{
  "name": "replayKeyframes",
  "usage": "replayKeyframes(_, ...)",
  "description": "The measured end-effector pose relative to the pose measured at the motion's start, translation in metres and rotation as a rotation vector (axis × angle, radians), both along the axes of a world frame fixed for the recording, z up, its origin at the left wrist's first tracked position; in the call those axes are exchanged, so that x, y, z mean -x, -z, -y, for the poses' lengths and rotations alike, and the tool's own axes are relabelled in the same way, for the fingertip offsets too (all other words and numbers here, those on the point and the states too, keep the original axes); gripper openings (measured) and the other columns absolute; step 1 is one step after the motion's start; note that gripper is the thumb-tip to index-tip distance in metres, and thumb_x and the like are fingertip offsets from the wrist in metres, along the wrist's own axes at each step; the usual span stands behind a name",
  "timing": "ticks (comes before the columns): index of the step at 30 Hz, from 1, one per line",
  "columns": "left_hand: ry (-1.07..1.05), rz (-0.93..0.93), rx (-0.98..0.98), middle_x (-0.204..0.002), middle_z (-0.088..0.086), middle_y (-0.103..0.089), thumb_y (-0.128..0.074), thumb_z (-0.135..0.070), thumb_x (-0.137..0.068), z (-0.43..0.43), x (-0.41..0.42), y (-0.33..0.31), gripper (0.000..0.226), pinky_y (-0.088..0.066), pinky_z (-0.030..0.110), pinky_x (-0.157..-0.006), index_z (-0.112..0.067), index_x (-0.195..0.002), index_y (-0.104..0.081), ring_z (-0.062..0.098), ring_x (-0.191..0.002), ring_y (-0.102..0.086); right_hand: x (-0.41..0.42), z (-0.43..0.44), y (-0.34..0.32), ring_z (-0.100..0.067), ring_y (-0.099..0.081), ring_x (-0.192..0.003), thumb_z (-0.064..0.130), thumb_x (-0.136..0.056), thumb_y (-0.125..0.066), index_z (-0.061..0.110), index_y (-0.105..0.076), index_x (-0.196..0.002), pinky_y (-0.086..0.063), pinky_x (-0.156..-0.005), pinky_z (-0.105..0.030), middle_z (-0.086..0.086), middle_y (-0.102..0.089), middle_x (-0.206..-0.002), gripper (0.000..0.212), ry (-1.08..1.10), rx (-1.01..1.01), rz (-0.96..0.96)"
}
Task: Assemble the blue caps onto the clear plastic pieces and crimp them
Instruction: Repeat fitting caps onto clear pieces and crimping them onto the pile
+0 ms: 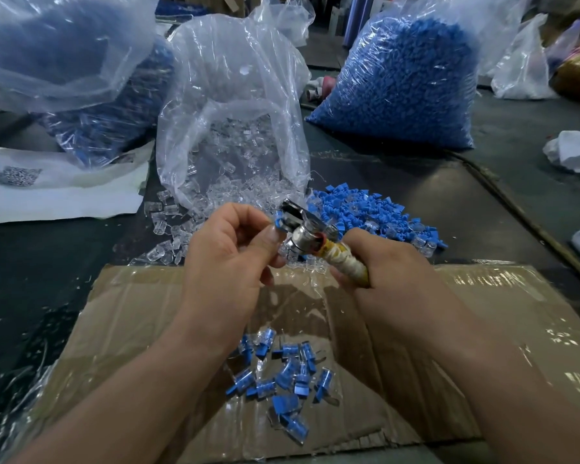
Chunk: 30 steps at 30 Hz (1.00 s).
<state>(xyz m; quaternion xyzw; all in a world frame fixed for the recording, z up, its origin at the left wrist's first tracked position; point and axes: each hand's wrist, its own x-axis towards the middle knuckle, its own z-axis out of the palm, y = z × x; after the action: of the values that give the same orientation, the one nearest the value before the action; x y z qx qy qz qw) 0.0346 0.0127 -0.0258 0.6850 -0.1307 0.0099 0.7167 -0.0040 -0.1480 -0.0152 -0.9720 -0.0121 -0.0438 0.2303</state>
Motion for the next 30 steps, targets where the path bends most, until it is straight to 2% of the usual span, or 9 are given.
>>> replayKeyframes(5,-0.014,-0.039,-0.006,-0.059,-0.008,-0.061,-0.055,0.0,-0.084,-0.001,-0.002,0.002,0.015,-0.046,0.015,-0.047,-0.013,-0.076,-0.056,0.003,-0.052,-0.055,-0.001,0.004,0.001,0.002,-0.042,-0.071,0.021,-0.085,-0.058,0.031,-0.044,-0.081,-0.031,-0.059,-0.017,0.014,-0.047,-0.076,0.017,-0.027,0.015,-0.015)
replayKeyframes(7,-0.033,-0.066,0.014,-0.06,-0.008,-0.062,-0.057,-0.002,-0.084,-0.002,-0.003,0.003,0.015,-0.046,0.015,-0.047,-0.014,-0.074,-0.058,0.004,-0.053,-0.056,-0.002,0.01,-0.001,0.003,-0.043,-0.074,0.018,-0.084,-0.059,0.031,-0.048,-0.088,-0.031,-0.06,-0.017,0.017,-0.048,-0.08,0.018,-0.042,0.007,-0.059)
replayKeyframes(11,-0.029,-0.103,0.09,-0.06,-0.004,-0.062,-0.062,-0.003,-0.079,-0.006,-0.006,-0.001,0.019,-0.043,0.017,-0.044,-0.018,-0.068,-0.062,0.008,-0.051,-0.053,-0.001,0.024,-0.006,0.0,-0.047,-0.077,0.026,-0.082,-0.064,0.037,-0.049,-0.089,-0.035,-0.063,-0.019,0.019,-0.05,-0.082,0.02,-0.061,0.031,-0.157)
replayKeyframes(15,0.23,-0.143,0.086,-0.056,-0.003,-0.062,-0.065,-0.019,-0.064,-0.005,-0.001,-0.008,0.005,-0.039,0.012,-0.04,-0.017,-0.064,-0.069,0.002,-0.044,-0.049,0.0,0.026,-0.006,-0.003,-0.051,-0.077,0.035,-0.072,-0.071,0.031,-0.055,-0.085,-0.044,-0.067,-0.028,0.014,-0.054,-0.082,0.02,-0.079,0.084,-0.219)
replayKeyframes(18,0.476,-0.11,-0.077,-0.054,-0.002,-0.063,-0.067,-0.025,-0.06,-0.003,0.004,-0.007,0.015,-0.041,0.011,-0.043,-0.013,-0.067,-0.07,0.0,-0.044,-0.052,-0.002,0.024,-0.004,0.003,-0.046,-0.076,0.048,-0.063,-0.074,0.037,-0.053,-0.082,-0.037,-0.062,-0.021,0.018,-0.051,-0.083,0.031,-0.092,0.145,-0.279)
replayKeyframes(21,0.626,-0.005,-0.337,-0.058,-0.008,-0.064,-0.077,-0.016,-0.067,0.0,0.008,-0.004,0.007,-0.043,0.012,-0.049,-0.021,-0.065,-0.072,-0.001,-0.05,-0.054,-0.004,0.027,0.0,0.004,-0.042,-0.079,0.055,-0.057,-0.077,0.042,-0.045,-0.083,-0.036,-0.067,-0.022,0.021,-0.044,-0.084,0.043,-0.104,0.183,-0.297)
replayKeyframes(25,0.652,0.125,-0.516,-0.059,-0.017,-0.061,-0.079,-0.017,-0.069,0.0,0.009,0.002,0.023,-0.04,0.012,-0.053,-0.034,-0.059,-0.069,-0.003,-0.055,-0.053,-0.005,0.03,0.003,-0.002,-0.039,-0.09,0.062,-0.05,-0.076,0.041,-0.045,-0.11,-0.035,-0.076,-0.025,0.025,-0.037,-0.09,0.07,-0.129,0.217,-0.32)
replayKeyframes(28,0.67,0.164,-0.535,-0.062,-0.017,-0.058,-0.076,-0.027,-0.067,0.001,0.01,0.002,0.009,-0.039,0.013,-0.053,-0.031,-0.061,-0.07,-0.001,-0.057,-0.052,-0.005,0.033,0.003,0.0,-0.037,-0.096,0.063,-0.049,-0.075,0.042,-0.043,-0.12,-0.033,-0.079,-0.022,0.03,-0.035,-0.093,0.081,-0.138,0.178,-0.34)
replayKeyframes(30,0.583,0.146,-0.493,-0.062,-0.014,-0.06,-0.072,-0.027,-0.071,0.001,0.01,0.002,0.007,-0.038,0.011,-0.049,-0.027,-0.064,-0.07,-0.002,-0.053,-0.051,-0.004,0.035,0.003,0.003,-0.037,-0.095,0.064,-0.051,-0.073,0.042,-0.044,-0.121,-0.032,-0.074,-0.018,0.031,-0.035,-0.094,0.08,-0.136,0.157,-0.345)
